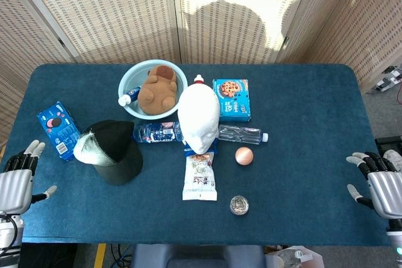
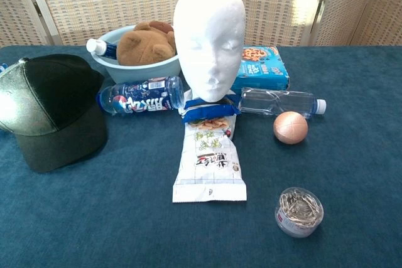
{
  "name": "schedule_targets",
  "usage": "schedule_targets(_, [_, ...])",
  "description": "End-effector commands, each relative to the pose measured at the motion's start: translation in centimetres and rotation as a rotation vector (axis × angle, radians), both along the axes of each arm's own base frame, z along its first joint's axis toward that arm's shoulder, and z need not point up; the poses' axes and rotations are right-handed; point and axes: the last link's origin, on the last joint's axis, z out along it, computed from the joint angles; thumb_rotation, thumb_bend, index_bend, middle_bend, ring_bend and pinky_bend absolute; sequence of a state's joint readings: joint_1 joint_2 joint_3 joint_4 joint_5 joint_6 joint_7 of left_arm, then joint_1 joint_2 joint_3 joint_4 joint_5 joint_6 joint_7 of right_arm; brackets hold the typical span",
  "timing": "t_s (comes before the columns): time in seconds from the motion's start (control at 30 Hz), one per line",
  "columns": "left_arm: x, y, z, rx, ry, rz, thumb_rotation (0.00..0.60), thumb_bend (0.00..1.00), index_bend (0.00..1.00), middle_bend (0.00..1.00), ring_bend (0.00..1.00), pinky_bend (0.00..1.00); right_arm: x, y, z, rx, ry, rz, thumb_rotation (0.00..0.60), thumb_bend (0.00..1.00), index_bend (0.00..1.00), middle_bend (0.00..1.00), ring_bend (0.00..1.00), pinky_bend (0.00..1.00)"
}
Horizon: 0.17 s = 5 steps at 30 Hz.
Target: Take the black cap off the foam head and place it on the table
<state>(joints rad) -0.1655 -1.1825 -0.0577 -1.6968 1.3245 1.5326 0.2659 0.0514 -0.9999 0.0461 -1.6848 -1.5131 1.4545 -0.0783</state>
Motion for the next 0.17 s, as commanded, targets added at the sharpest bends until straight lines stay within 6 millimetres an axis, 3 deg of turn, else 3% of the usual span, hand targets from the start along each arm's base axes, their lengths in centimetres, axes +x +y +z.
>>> schedule_targets(0.03, [0.00, -0.70, -0.31, -0.023, -0.021, 0.000, 0.600, 0.06, 0.04, 0.07, 0.11, 0.13, 0.37, -0.17, 0.02, -0.013, -0.005, 0.021, 0.600, 0.30, 0.28, 0.24, 0.15, 0.24])
schedule_targets(0.17, [0.28, -1.28, -0.69, -0.039, -0.036, -0.013, 0.600, 0.06, 0.04, 0.07, 0.11, 0.13, 0.62, -0.48, 0.16, -0.037, 0.002, 0.048, 0.600, 0.30, 0.28, 0.24, 0.15, 0.24])
